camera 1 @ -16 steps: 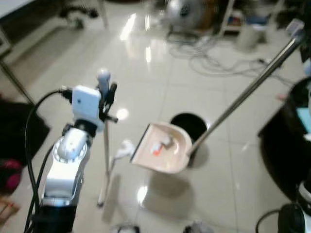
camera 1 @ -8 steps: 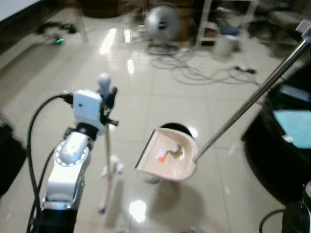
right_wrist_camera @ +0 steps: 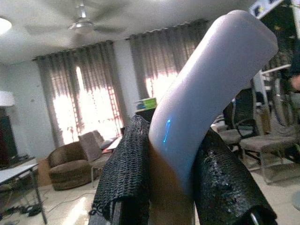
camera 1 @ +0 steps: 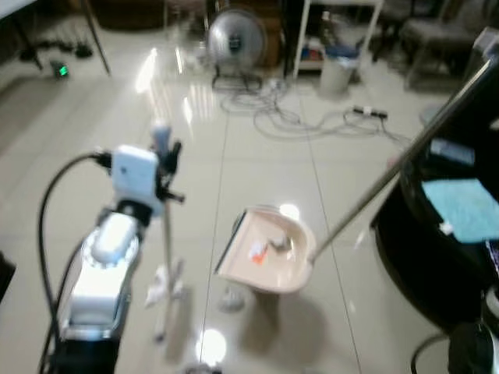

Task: Sweep floor

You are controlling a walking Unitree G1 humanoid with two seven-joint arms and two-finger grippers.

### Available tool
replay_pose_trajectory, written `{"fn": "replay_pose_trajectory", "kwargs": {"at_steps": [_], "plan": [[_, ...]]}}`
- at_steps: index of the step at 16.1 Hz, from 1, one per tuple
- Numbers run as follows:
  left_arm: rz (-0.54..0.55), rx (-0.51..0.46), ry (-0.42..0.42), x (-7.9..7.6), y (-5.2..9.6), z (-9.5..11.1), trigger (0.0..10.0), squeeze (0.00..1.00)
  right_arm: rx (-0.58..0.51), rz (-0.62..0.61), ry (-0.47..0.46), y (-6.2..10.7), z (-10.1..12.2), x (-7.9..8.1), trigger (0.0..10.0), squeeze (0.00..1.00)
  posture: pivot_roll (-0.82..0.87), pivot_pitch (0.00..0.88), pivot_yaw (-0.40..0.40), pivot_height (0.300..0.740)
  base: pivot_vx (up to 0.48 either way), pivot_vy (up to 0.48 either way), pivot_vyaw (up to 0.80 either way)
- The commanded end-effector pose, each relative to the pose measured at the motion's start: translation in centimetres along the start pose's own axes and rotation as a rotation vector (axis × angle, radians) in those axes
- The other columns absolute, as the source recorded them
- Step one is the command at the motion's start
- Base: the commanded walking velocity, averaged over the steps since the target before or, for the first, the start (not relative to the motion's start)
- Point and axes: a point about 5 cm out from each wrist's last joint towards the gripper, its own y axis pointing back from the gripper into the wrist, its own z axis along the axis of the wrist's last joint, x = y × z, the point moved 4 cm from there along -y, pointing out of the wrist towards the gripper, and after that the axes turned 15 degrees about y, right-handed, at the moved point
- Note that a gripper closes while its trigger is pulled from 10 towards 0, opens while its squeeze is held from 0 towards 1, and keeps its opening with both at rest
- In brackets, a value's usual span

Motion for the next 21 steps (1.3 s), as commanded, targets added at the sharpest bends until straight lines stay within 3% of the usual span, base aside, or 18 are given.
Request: {"fn": "replay_pose_trajectory", "kwargs": {"at_steps": [1, 8, 21], "plan": [[-0.028, -0.045, -0.001, -0.9, -0.5, 1.1, 10.0, 0.0, -0.061, -0.048, 0.003, 0.2, 1.3, -1.1, 10.0, 0.0, -0.02, 0.065, -0.014, 0.74, 0.401, 0.0, 0.0], [-0.021, -0.044, -0.006, -0.9, -0.6, 1.1, 10.0, 0.0, -0.048, -0.048, 0.049, 0.5, 0.8, -1.1, 10.0, 0.0, -0.01, 0.071, -0.012, 0.74, 0.408, 0.0, 0.0], [-0.02, -0.043, -0.008, -0.9, -0.6, 1.1, 10.0, 0.0, -0.034, -0.018, 0.169, 1.5, -2.4, -0.1, 10.0, 0.0, 0.0, 0.078, -0.014, 0.74, 0.413, 0.0, 0.0]]}}
